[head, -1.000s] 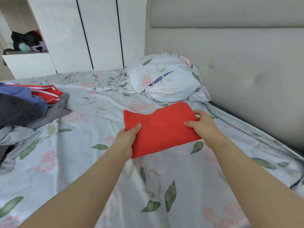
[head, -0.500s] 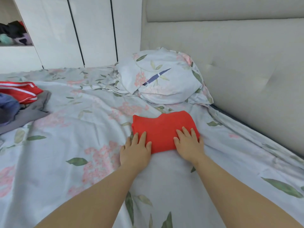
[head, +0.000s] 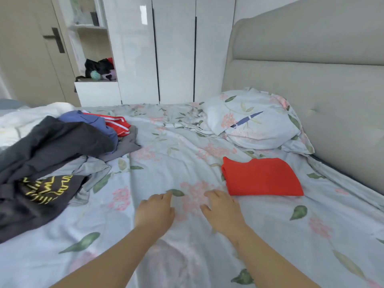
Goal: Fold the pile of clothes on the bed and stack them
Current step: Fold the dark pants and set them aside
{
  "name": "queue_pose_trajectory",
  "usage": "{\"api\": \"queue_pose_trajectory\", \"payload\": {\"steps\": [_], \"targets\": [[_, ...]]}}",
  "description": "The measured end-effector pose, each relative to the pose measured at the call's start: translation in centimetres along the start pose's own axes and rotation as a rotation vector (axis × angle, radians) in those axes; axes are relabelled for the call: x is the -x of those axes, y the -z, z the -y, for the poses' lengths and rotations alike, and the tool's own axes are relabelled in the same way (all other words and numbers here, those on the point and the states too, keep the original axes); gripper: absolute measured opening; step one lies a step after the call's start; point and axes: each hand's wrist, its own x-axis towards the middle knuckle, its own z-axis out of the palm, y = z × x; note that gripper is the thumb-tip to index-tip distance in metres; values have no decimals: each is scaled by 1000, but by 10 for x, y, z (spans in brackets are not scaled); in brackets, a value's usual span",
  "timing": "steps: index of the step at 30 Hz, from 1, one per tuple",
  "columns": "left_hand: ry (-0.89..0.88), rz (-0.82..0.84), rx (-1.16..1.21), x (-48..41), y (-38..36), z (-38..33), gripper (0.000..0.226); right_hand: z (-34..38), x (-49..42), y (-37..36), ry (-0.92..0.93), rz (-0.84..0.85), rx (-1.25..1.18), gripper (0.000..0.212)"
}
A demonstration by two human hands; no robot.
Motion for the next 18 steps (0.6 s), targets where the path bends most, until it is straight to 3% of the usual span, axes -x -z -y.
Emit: {"api": "queue_pose_trajectory", "payload": {"steps": [7,11,14,18], "targets": [[144,-25,-22,61,8,129,42,135,-4,-51,175,164,-84,43],[184,-112,-12,84,-6,190,35,185,-13,-88,170,218,-178,47],[188,-211,-14,90,-18,228,34,206,-21,-114,185,161,-120,45],[473,-211,19,84,-29,256,55,217,-29,-148,179,-44,-18,40]]}}
